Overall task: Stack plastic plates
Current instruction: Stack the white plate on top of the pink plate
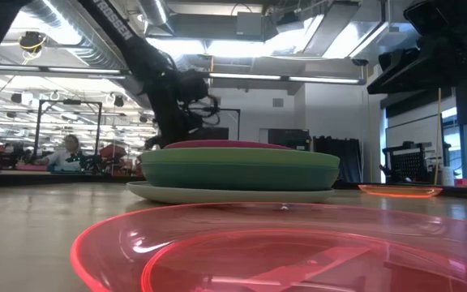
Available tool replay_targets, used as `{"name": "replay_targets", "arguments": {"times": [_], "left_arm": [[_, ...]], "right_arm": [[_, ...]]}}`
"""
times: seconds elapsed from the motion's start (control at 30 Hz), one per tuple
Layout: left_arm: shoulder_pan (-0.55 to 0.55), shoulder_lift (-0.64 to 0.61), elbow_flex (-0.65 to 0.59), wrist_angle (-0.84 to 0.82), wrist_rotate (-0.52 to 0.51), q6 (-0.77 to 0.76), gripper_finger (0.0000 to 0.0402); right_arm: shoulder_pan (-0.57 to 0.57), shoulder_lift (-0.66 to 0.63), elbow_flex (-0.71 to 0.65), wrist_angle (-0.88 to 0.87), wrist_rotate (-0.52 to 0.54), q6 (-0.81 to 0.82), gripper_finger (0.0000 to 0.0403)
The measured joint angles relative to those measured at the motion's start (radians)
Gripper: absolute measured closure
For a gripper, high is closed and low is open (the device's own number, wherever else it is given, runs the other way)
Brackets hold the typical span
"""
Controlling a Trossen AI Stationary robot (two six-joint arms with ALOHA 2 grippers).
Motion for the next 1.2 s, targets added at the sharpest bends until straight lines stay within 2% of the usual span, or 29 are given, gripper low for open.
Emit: {"name": "replay_targets", "arguments": {"times": [0.23,0.53,0.8,1.07,1.2], "left_arm": [[0.004,0.055,-0.001,-0.002,0.01,-0.003,0.0301],[0.015,0.06,-0.001,0.009,0.028,-0.005,0.0305],[0.018,0.066,-0.001,0.014,0.07,-0.034,0.0346],[0.024,0.066,-0.001,0.02,0.061,-0.003,0.0391],[0.021,0.066,-0.001,0.022,0.028,-0.002,0.0396]], "right_arm": [[0.0,0.0,0.0,0.0,-0.001,0.0,0.0288],[0.0,0.0,0.0,0.0,-0.001,0.0,0.0288],[0.0,0.0,0.0,0.0,-0.002,0.005,0.0288],[0.0,0.0,0.0,0.0,-0.002,0.005,0.0288],[0.0,0.0,0.0,0.0,-0.002,0.005,0.0288]]}}
